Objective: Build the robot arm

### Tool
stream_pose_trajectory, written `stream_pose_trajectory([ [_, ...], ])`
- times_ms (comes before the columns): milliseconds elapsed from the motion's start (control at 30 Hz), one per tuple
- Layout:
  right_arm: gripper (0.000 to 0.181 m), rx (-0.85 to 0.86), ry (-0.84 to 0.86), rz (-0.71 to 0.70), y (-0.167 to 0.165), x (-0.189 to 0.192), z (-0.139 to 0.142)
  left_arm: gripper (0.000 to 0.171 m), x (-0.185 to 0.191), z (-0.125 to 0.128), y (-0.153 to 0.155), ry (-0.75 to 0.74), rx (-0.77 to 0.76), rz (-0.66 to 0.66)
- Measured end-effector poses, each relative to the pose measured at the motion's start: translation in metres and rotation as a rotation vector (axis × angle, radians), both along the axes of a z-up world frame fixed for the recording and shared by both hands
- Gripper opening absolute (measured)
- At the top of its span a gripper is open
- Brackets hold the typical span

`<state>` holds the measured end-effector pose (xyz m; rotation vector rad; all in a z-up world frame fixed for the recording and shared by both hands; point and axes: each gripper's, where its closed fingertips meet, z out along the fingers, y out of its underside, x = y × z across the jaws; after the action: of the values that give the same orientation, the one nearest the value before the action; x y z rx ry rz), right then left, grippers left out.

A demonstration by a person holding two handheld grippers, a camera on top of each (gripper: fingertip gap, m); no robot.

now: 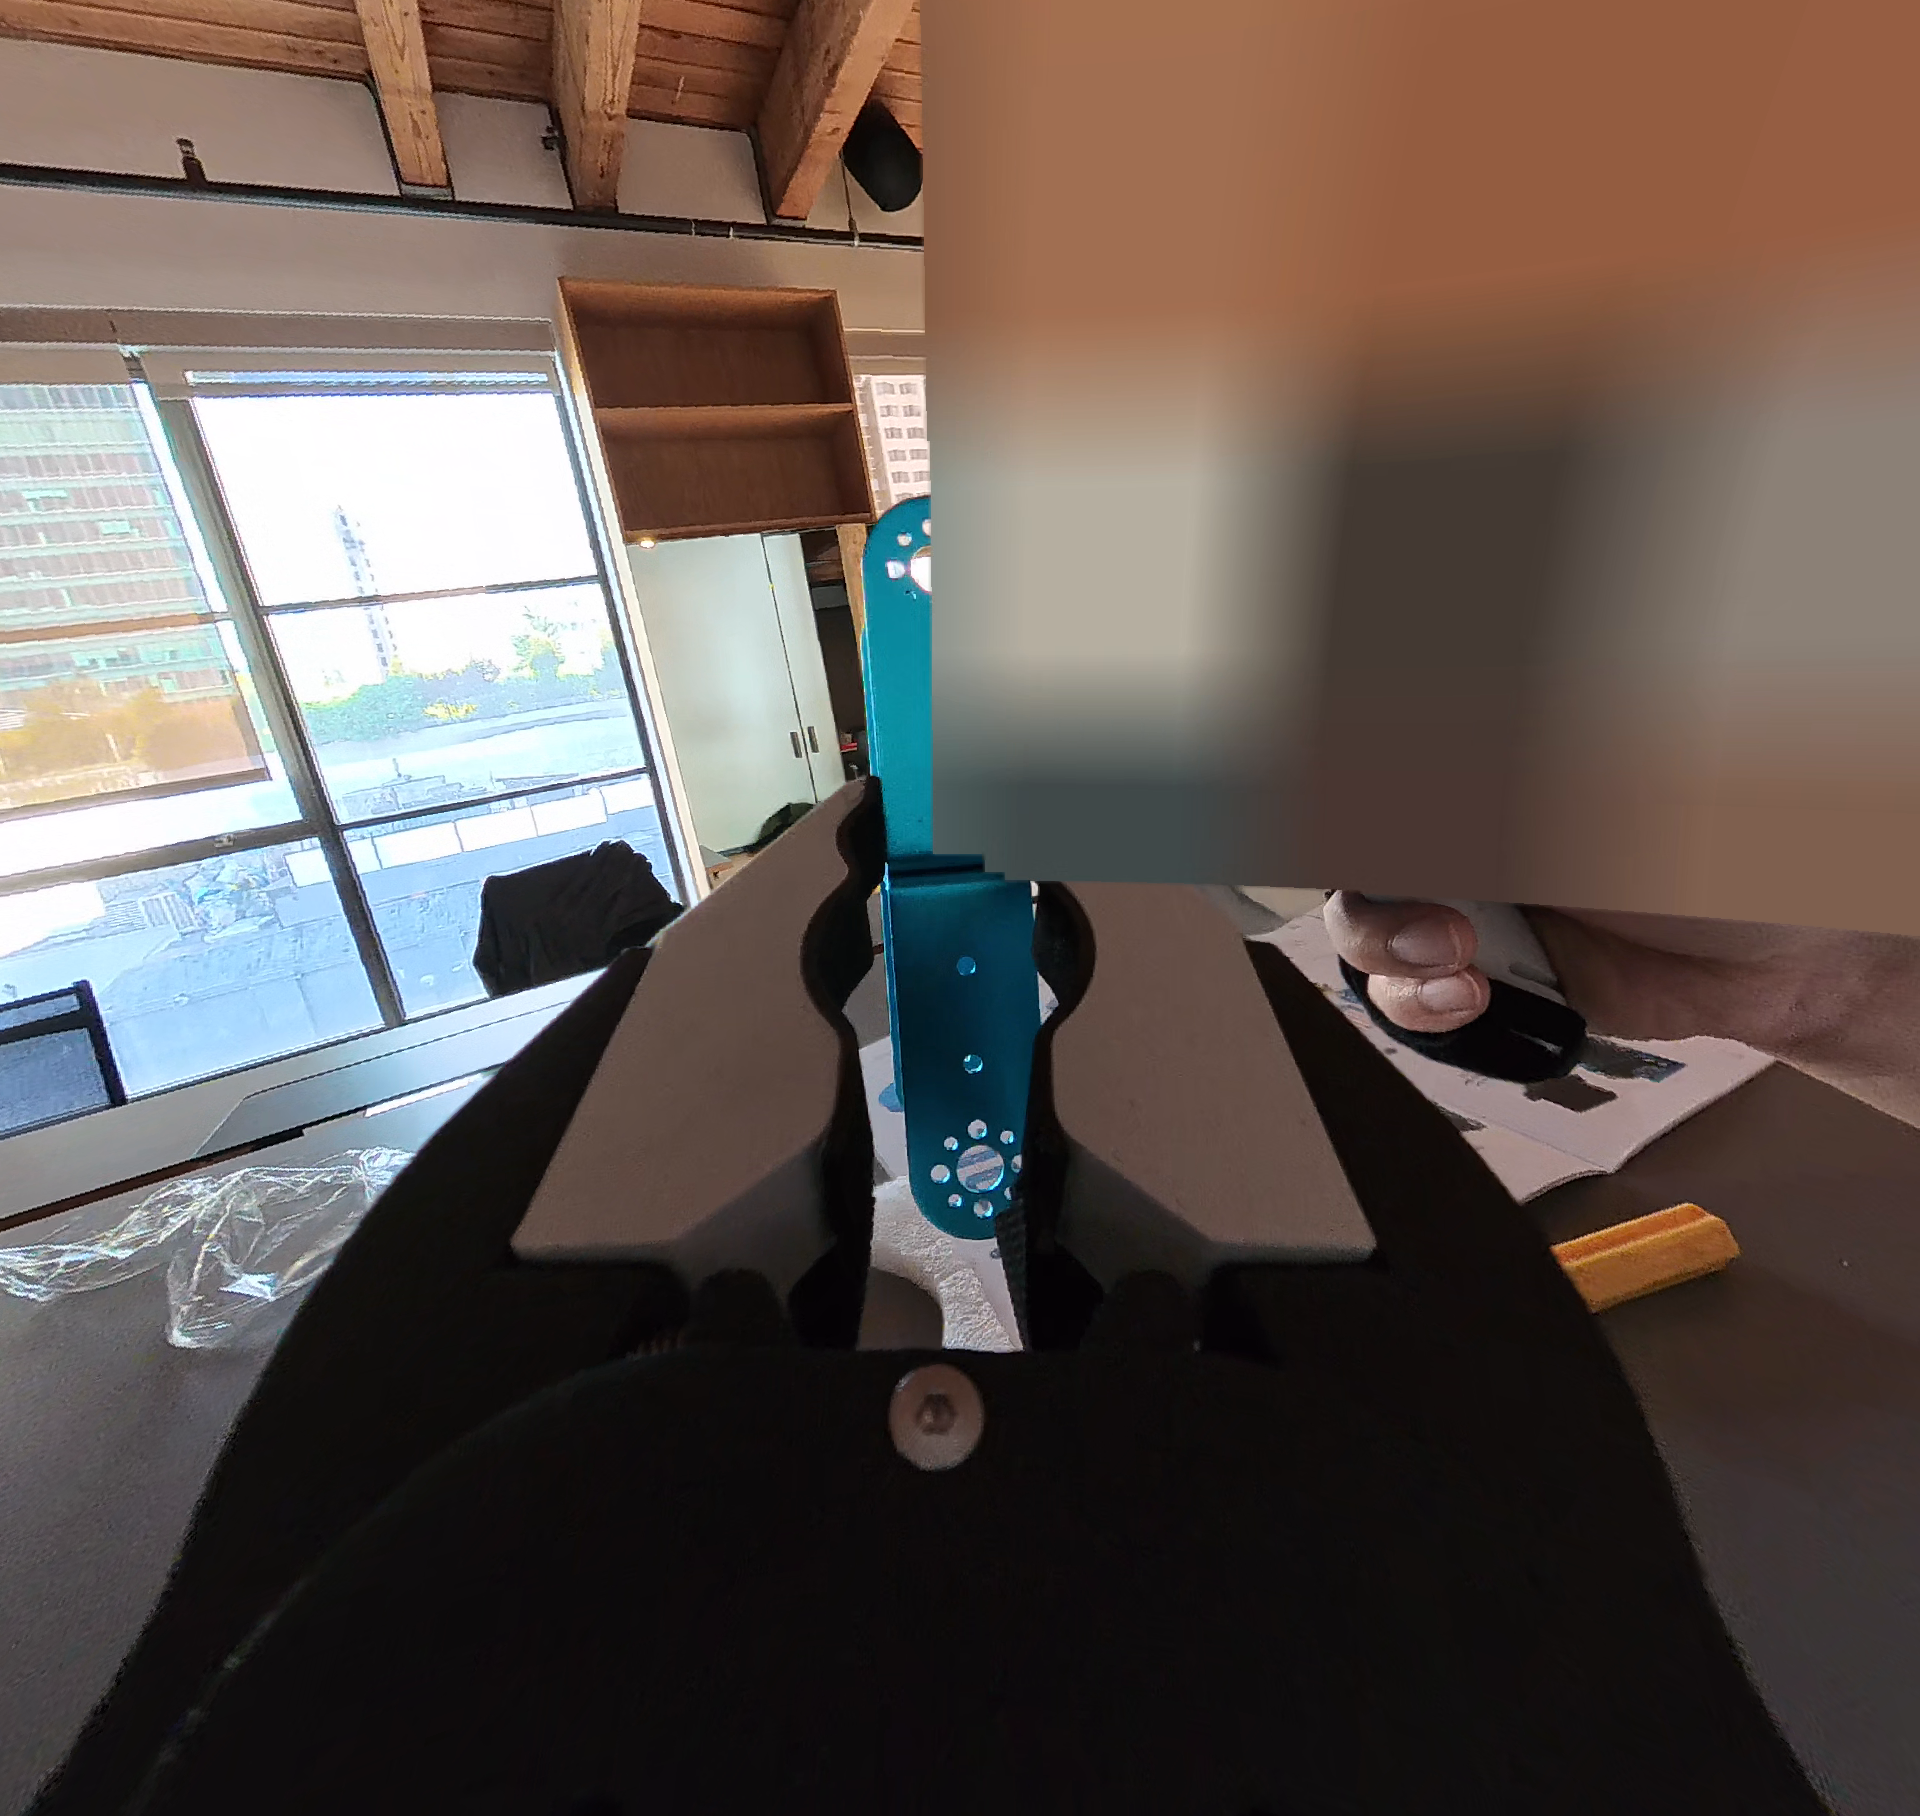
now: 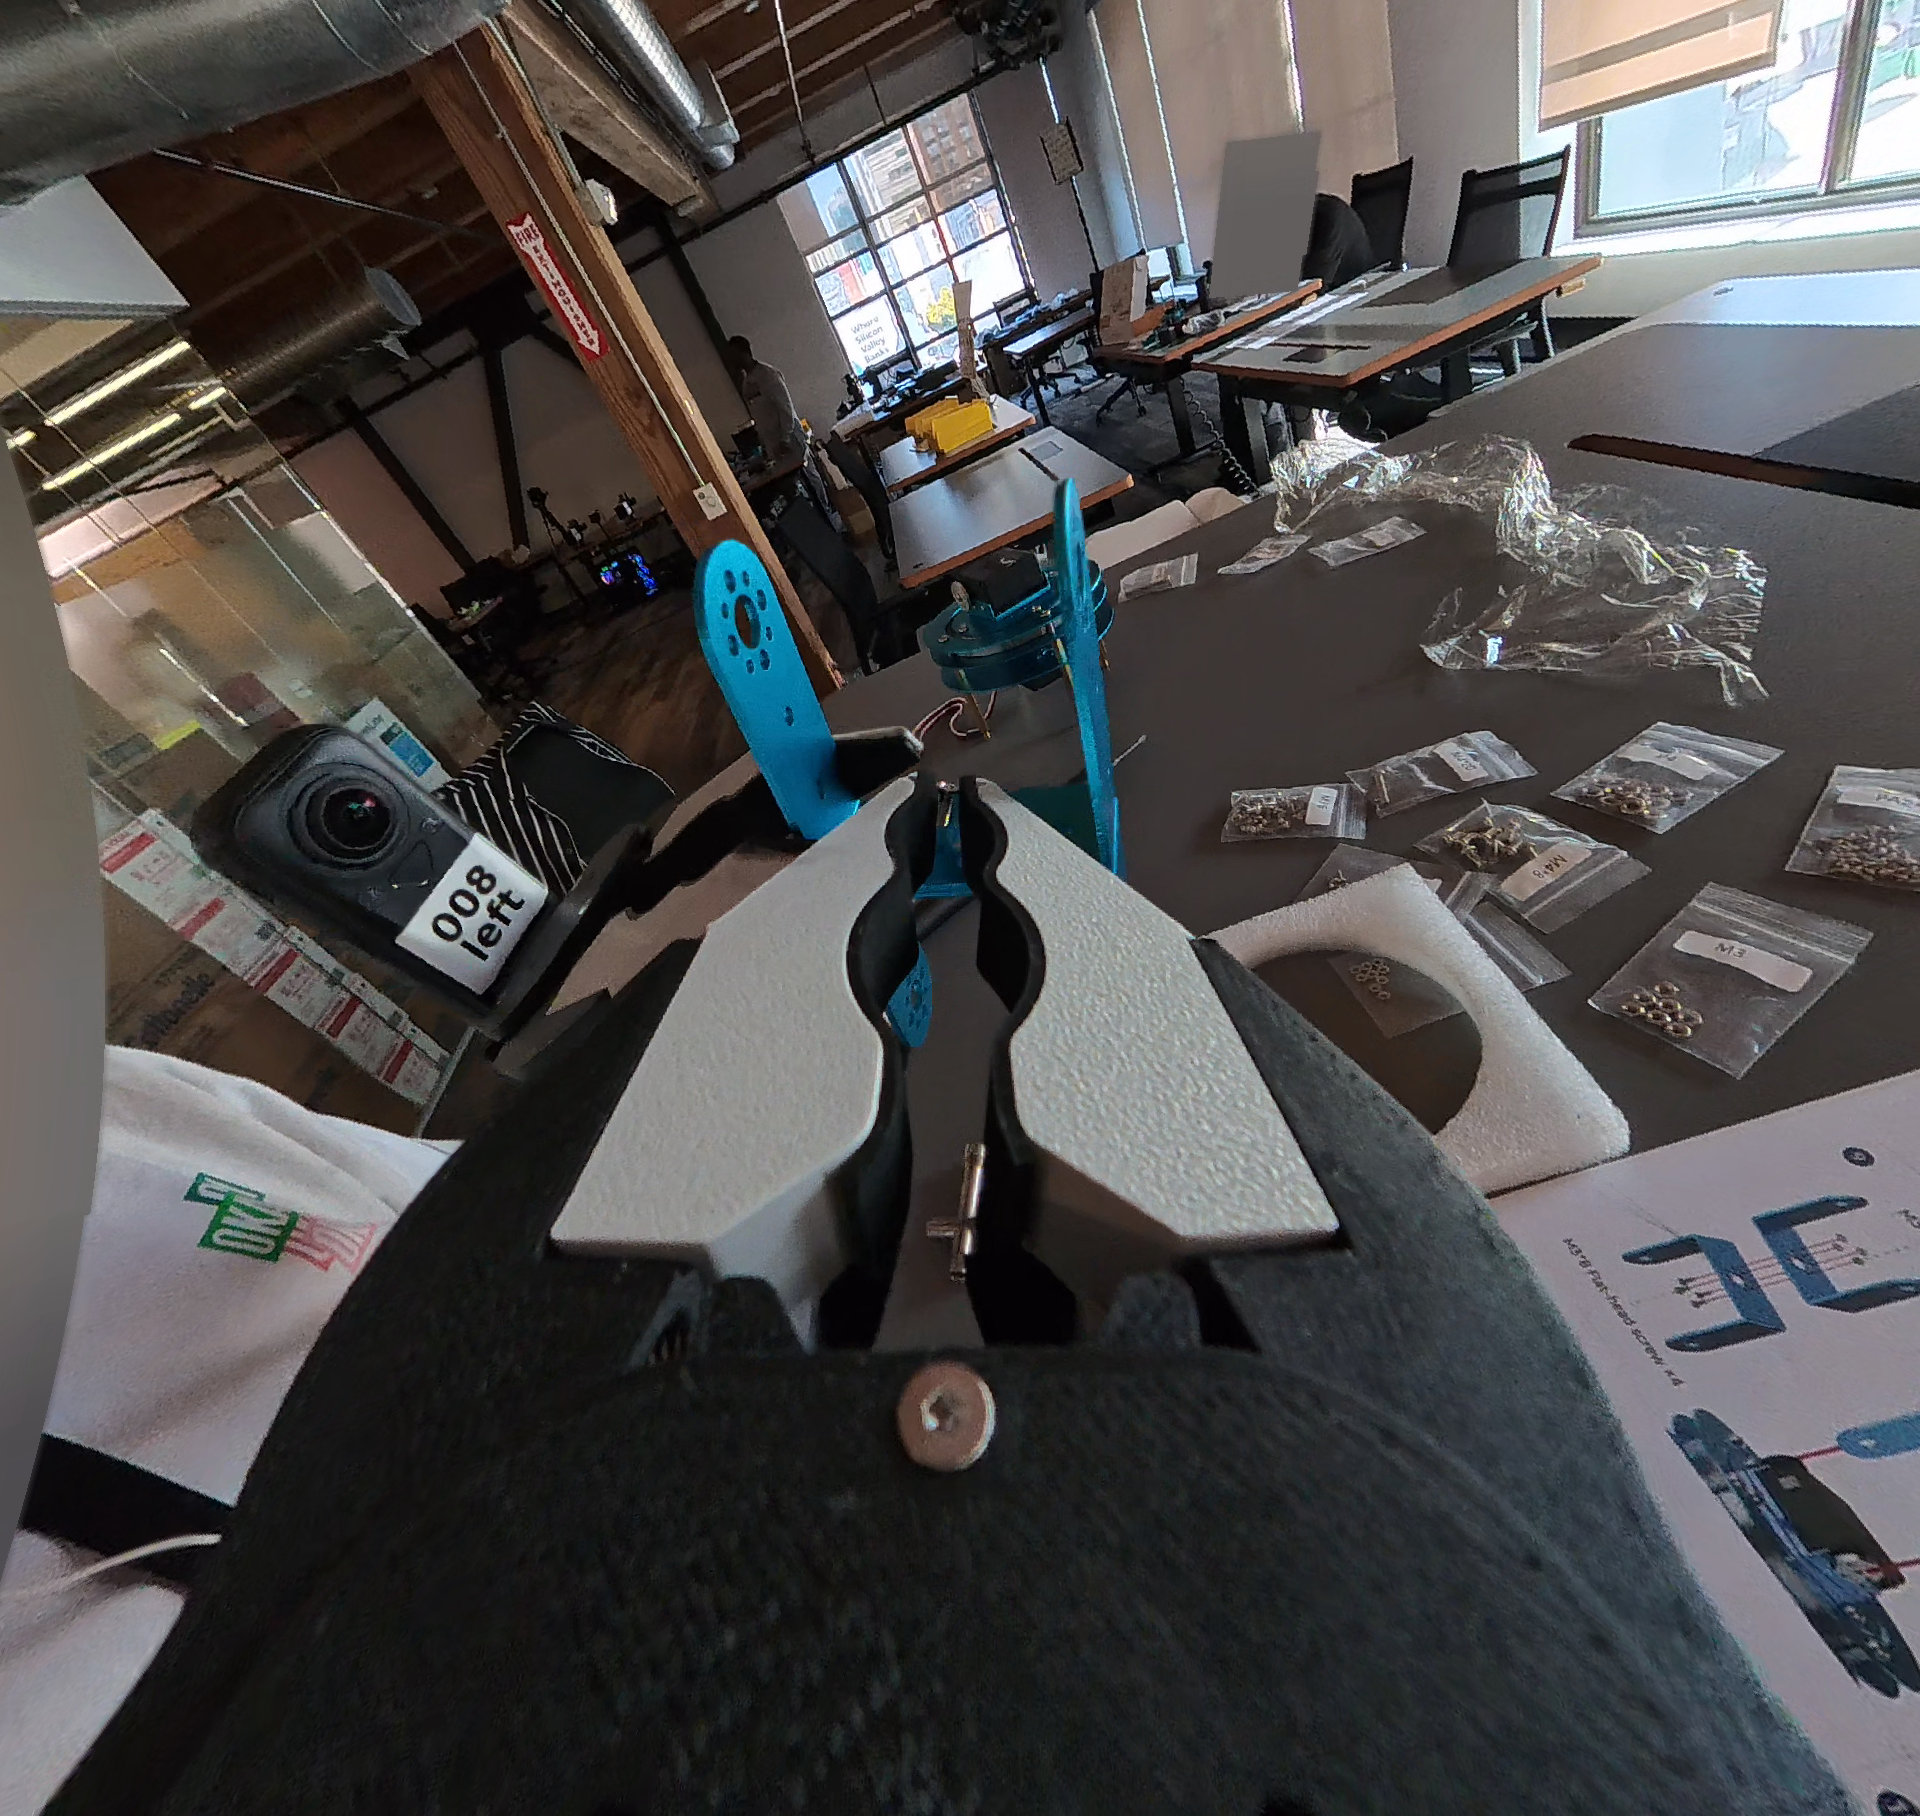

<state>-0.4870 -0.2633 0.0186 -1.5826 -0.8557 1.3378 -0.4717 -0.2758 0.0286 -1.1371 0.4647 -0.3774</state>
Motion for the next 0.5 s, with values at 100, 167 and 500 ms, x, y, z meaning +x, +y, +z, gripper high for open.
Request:
stream_pose_trajectory([
  [100,0.004,0.029,-0.028,-0.004,-0.0006,0.0001,0.0,0.025,0.0004,0.0005,-0.0014,0.018,0.016,0.02],
  [167,0.003,0.035,-0.031,0.003,-0.002,0.0003,0.0011,0.024,0.0002,0.0012,-0.0025,0.02,0.024,0.025],
  [500,0.004,0.063,-0.067,0.033,-0.0033,0.0021,0.0036,0.024,-0.0001,-0.0007,-0.002,0.025,0.015,0.033],
])
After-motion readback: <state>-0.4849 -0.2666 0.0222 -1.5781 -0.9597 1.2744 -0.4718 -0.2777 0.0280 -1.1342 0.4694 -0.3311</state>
